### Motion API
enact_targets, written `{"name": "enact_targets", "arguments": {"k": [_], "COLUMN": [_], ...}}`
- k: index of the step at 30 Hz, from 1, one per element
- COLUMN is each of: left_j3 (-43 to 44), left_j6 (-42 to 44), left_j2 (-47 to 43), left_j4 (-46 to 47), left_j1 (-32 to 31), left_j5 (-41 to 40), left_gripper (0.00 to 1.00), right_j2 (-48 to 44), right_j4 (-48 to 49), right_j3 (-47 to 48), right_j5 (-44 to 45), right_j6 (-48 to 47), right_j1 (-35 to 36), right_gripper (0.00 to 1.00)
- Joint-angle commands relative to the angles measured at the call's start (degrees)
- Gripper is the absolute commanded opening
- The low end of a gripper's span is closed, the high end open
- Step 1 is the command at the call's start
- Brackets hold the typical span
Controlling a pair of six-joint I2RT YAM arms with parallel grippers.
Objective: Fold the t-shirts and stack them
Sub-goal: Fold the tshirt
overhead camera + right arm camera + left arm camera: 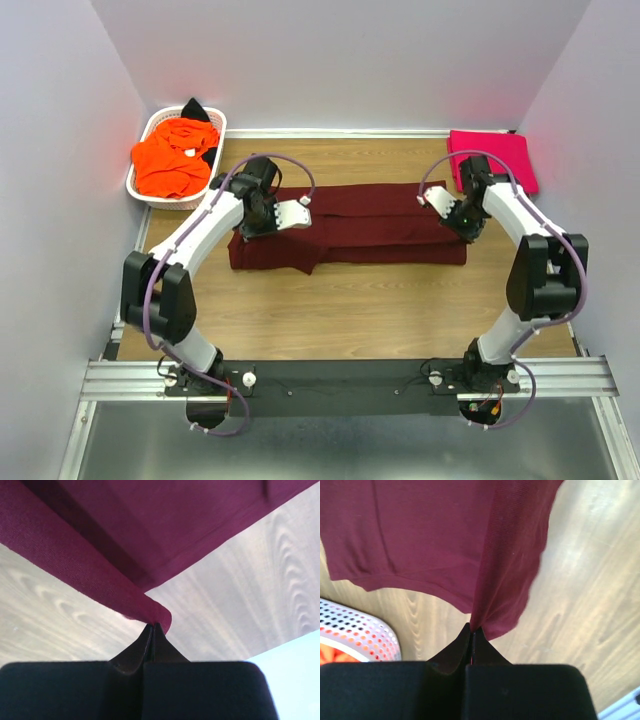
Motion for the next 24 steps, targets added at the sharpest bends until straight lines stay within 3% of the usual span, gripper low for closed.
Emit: {"name": "enact_targets", "arguments": {"k": [1,13,24], "left_j3": [4.5,14.1,14.3], "left_j6": [3.0,4.8,5.1], "left_j2": [3.4,13.9,17.6], "left_j4": [0.6,1.2,2.8], "left_j1": [2.0,3.5,5.0], "left_j5": [-1.4,-1.6,-2.0], "left_gripper": [0.00,0.00,0.00], "right_j2": [3.8,12.9,18.0], "right_j4": [-0.6,-0.5,-0.5], "right_j3": [4.2,12.4,17.9], "right_j5": [-1.2,-1.4,-1.1], "right_j6": [-1.2,-1.2,-1.5], "right_j1": [-0.3,-0.4,-0.4], "right_gripper": [0.01,0.01,0.01]}}
